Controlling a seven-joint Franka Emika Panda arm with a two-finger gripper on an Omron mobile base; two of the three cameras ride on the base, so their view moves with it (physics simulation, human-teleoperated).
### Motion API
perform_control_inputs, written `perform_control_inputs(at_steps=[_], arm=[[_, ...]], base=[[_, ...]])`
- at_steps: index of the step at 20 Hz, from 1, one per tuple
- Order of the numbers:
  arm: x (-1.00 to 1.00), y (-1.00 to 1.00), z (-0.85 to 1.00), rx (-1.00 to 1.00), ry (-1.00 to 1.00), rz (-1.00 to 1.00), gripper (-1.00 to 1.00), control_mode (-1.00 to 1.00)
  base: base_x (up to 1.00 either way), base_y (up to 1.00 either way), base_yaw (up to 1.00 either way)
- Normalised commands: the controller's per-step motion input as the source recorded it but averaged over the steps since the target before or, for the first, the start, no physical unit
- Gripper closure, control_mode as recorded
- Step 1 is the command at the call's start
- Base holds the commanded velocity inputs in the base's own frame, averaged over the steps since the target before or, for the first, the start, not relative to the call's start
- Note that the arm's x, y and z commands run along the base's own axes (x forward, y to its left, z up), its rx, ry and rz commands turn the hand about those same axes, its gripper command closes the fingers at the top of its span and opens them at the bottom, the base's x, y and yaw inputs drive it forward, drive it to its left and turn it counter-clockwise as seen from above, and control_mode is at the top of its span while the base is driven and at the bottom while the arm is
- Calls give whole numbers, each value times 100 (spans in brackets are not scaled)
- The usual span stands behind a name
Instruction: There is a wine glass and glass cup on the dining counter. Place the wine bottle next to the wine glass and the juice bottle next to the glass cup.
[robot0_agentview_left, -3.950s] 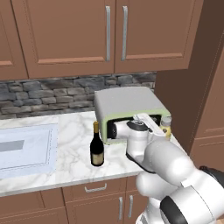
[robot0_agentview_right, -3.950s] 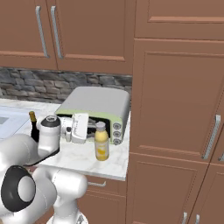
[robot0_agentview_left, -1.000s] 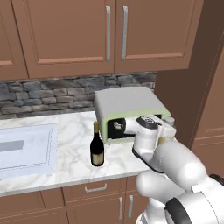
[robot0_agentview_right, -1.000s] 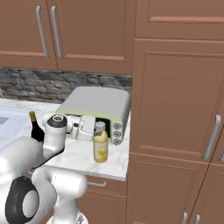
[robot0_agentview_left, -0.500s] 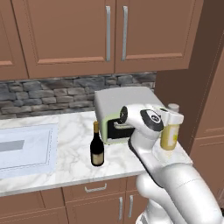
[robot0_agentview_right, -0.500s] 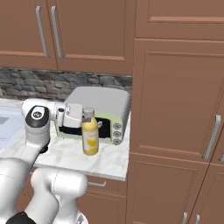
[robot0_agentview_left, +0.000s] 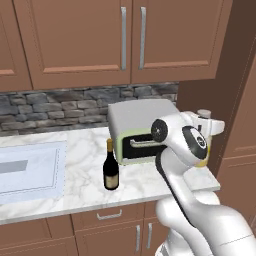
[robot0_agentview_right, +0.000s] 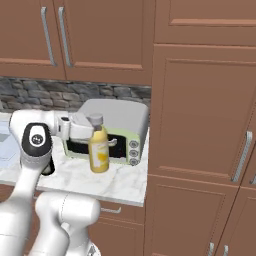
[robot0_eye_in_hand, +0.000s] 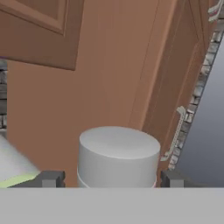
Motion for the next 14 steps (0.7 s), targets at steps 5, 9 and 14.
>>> perform_control_inputs(at_steps=[5, 9, 14], arm=[[-29, 0, 2, 0, 0, 10, 100, -100], [-24, 0, 0, 0, 0, 0, 100, -100], [-20, 4, 0, 0, 0, 0, 100, 100]], base=[[0, 0, 0], [0, 0, 0], [-56, 0, 7]])
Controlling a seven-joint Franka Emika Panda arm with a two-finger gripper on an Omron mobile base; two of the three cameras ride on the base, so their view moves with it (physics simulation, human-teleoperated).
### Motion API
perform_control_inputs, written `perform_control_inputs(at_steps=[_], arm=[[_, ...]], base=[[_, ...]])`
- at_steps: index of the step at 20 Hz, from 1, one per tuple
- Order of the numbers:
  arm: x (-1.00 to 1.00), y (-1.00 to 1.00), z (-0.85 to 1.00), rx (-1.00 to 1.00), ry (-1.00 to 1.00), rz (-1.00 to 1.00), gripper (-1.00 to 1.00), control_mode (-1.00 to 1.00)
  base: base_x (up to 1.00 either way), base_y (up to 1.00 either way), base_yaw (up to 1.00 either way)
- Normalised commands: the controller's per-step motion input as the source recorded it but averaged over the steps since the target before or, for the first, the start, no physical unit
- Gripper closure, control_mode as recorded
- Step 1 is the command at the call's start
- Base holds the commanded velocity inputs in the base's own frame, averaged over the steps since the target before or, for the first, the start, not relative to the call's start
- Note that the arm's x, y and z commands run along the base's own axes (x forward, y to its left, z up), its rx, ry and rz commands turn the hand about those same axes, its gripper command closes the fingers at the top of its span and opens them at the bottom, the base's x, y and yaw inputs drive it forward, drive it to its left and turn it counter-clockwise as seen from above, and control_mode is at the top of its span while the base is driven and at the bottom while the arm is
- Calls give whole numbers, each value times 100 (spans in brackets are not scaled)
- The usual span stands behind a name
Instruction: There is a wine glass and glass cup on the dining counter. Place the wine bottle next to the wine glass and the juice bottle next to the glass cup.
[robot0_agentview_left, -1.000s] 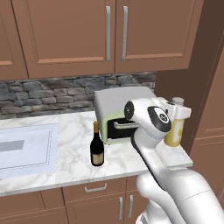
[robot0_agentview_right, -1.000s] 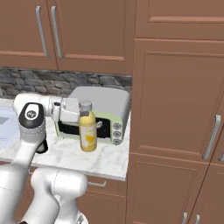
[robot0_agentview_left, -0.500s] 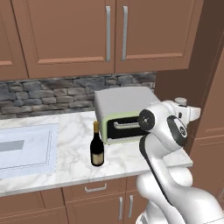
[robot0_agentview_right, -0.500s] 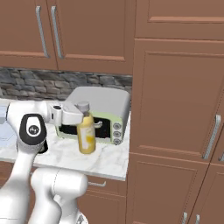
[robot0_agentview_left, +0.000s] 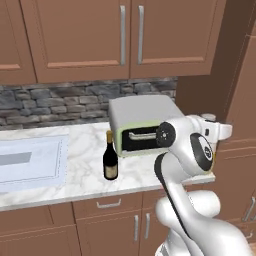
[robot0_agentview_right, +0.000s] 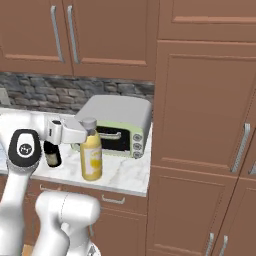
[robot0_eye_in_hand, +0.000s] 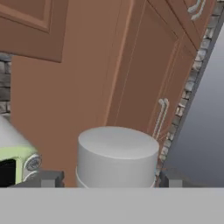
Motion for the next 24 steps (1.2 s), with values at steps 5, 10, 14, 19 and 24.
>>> perform_control_inputs(at_steps=[5, 10, 14, 19, 24], arm=[[0, 0, 0, 0, 0, 0, 100, 100], [0, 0, 0, 0, 0, 0, 100, 100], [0, 0, 0, 0, 0, 0, 100, 100], [0, 0, 0, 0, 0, 0, 100, 100], [0, 0, 0, 0, 0, 0, 100, 100]], base=[[-61, 0, 44], [-3, 0, 70], [-3, 0, 76], [-29, 0, 78], [-29, 0, 78]])
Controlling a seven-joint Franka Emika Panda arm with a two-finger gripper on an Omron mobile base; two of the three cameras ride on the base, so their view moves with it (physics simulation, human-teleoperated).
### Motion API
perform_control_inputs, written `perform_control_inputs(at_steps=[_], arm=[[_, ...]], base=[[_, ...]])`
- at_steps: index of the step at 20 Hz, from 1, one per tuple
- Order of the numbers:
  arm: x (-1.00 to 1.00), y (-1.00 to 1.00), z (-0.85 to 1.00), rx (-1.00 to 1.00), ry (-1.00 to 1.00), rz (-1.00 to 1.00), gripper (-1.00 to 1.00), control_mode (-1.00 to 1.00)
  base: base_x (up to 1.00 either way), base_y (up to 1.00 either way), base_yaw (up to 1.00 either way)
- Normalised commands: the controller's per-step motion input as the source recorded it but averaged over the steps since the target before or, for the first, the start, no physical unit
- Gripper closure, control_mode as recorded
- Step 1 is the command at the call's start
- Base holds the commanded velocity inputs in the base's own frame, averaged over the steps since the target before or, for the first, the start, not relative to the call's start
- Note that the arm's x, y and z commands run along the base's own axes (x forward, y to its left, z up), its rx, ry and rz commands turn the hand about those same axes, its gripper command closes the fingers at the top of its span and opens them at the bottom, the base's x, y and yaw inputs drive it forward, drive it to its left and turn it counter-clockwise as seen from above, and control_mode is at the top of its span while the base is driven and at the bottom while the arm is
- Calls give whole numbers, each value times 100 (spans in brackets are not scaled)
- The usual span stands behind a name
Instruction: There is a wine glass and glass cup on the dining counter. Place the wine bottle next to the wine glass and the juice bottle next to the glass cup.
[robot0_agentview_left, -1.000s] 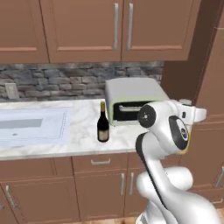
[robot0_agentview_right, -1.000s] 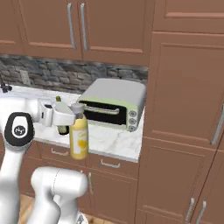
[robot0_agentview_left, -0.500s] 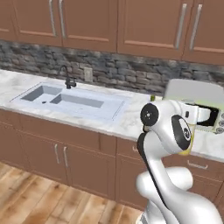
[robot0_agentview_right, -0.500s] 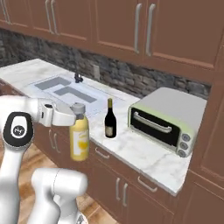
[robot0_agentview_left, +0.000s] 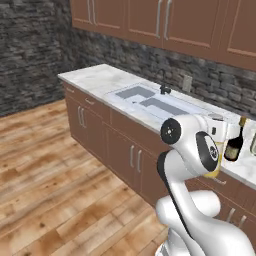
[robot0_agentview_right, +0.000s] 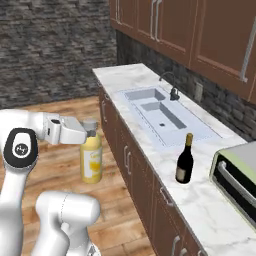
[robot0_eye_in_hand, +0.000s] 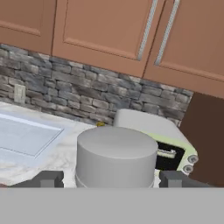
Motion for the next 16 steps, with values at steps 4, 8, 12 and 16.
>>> perform_control_inputs(at_steps=[4, 8, 12, 16], arm=[[0, 0, 0, 0, 0, 0, 100, 100], [0, 0, 0, 0, 0, 0, 100, 100], [0, 0, 0, 0, 0, 0, 100, 100], [0, 0, 0, 0, 0, 0, 100, 100]], base=[[-21, 0, 76], [-1, 0, 68], [1, 0, 61], [67, 4, 39]])
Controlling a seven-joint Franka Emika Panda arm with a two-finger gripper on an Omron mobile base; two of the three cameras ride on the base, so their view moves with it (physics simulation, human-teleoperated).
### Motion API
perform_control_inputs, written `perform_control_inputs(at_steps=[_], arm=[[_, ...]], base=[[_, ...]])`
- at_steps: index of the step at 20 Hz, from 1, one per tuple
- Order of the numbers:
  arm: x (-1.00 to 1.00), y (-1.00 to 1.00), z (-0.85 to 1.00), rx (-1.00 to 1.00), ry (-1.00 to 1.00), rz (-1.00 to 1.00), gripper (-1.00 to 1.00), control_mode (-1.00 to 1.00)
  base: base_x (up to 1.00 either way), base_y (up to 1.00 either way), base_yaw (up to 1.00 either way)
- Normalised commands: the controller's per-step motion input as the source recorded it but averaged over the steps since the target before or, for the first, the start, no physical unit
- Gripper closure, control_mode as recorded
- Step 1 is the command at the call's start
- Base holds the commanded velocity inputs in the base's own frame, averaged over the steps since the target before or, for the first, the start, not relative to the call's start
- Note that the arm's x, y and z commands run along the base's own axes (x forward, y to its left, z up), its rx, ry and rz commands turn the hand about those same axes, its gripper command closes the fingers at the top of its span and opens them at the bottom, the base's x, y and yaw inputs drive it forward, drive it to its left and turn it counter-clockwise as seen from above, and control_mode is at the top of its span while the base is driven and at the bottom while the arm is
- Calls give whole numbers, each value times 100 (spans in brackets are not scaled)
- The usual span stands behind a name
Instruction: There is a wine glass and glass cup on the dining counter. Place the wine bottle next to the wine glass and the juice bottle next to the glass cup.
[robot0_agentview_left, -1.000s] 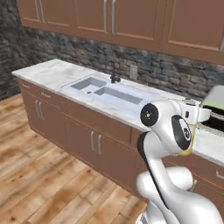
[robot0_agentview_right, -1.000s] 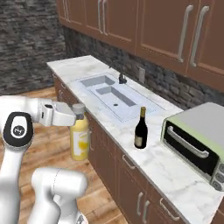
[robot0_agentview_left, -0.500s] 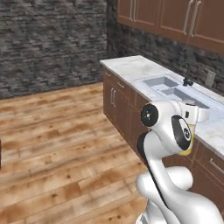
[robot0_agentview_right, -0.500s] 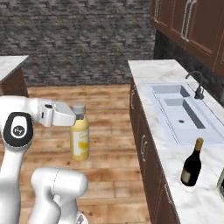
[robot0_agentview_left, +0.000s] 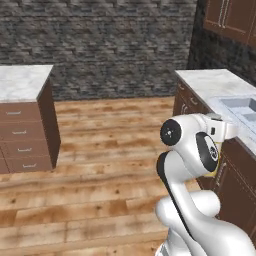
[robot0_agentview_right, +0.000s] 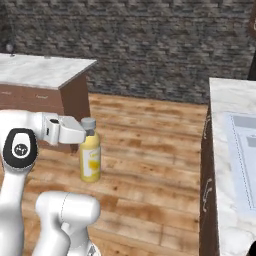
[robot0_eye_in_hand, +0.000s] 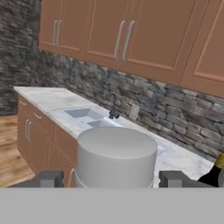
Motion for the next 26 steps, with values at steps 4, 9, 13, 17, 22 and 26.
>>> perform_control_inputs(at_steps=[4, 9, 13, 17, 22, 26], arm=[[0, 0, 0, 0, 0, 0, 100, 100], [0, 0, 0, 0, 0, 0, 100, 100], [0, 0, 0, 0, 0, 0, 100, 100], [0, 0, 0, 0, 0, 0, 100, 100], [0, 0, 0, 0, 0, 0, 100, 100], [0, 0, 0, 0, 0, 0, 100, 100]], base=[[100, 1, 16], [100, 0, 12], [100, 0, 11], [100, 0, 11], [100, 0, 15], [100, 0, 17]])
